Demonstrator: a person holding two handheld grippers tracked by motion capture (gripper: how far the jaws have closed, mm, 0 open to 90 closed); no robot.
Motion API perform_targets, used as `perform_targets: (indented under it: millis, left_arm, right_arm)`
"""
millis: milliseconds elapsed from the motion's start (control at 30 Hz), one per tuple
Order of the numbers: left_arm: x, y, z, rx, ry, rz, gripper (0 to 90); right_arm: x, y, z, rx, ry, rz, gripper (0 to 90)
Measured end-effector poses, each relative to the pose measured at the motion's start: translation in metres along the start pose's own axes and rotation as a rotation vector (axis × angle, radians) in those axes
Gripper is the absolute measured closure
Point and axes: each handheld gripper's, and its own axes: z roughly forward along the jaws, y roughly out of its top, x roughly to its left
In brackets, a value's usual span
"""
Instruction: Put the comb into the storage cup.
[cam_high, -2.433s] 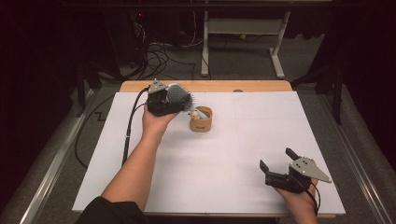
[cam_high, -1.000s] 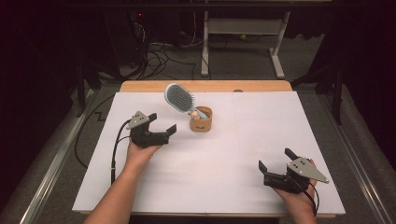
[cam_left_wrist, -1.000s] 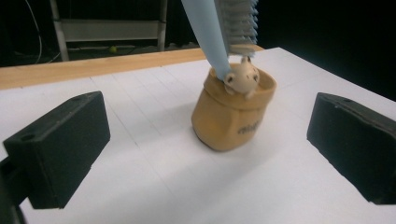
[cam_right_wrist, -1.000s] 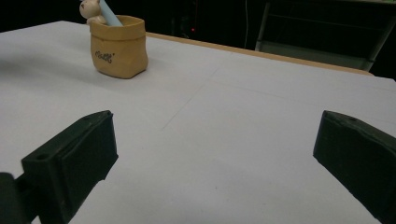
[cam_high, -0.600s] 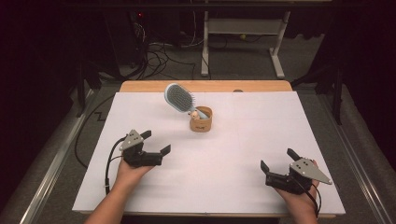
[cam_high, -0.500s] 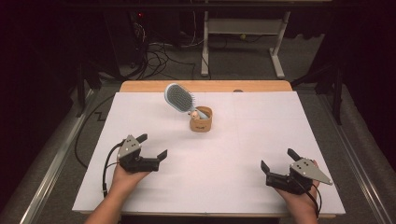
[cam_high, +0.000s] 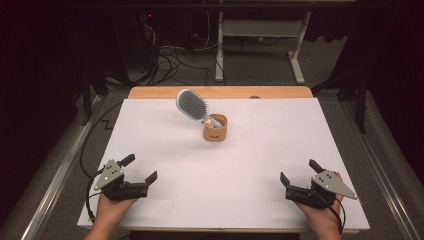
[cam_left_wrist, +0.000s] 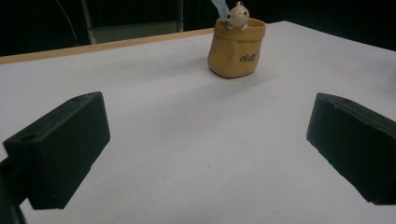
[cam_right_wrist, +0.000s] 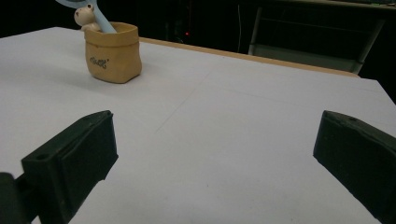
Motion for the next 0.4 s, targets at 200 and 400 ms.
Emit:
perform_targets:
  millis: [200,400]
  left_arm:
    - [0.0033,0.0011,0.0043,-0.015,-0.023,0.006,0.1]
    - [0.0054,0.0022,0.0056,-0.021,-0.026,-0.006,0.1]
  right_arm:
    - [0.0016,-0.0008,0.0024,0.009,0.001,-0.004,0.2]
    - [0.0004,-0.0038,0.0016,0.022,-0.008,0.001,0.2]
